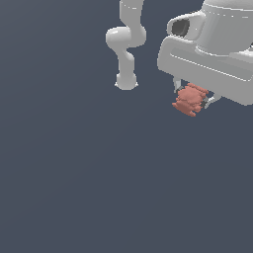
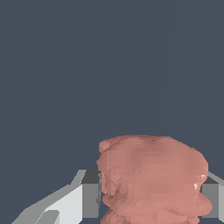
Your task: Pick up the object and move it to a goal position.
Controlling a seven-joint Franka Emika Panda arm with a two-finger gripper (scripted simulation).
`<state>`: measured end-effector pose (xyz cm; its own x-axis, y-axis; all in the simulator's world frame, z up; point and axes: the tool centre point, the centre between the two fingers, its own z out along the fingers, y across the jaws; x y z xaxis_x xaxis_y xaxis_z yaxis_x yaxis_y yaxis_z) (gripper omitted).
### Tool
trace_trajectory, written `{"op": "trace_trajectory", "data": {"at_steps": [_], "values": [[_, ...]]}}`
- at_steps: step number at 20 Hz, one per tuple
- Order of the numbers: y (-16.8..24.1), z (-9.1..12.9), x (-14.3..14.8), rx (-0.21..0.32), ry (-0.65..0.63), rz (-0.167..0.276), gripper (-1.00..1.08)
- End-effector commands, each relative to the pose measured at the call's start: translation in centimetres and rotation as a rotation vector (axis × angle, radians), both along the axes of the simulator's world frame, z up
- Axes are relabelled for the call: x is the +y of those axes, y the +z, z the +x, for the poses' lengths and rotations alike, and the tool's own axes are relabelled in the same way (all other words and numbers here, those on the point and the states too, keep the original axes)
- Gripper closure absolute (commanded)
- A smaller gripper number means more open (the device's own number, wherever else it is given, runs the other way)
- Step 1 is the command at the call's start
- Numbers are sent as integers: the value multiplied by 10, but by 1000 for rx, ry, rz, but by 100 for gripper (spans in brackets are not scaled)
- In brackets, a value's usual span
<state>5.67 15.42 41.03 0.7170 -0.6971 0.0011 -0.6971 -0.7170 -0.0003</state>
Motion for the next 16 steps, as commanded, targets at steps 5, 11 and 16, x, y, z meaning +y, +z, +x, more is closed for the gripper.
{"op": "trace_trajectory", "data": {"at_steps": [5, 11, 16], "values": [[28, 1, 19, 1, 0, 0, 108], [40, 3, 27, 1, 0, 0, 108], [45, 3, 30, 1, 0, 0, 108]]}}
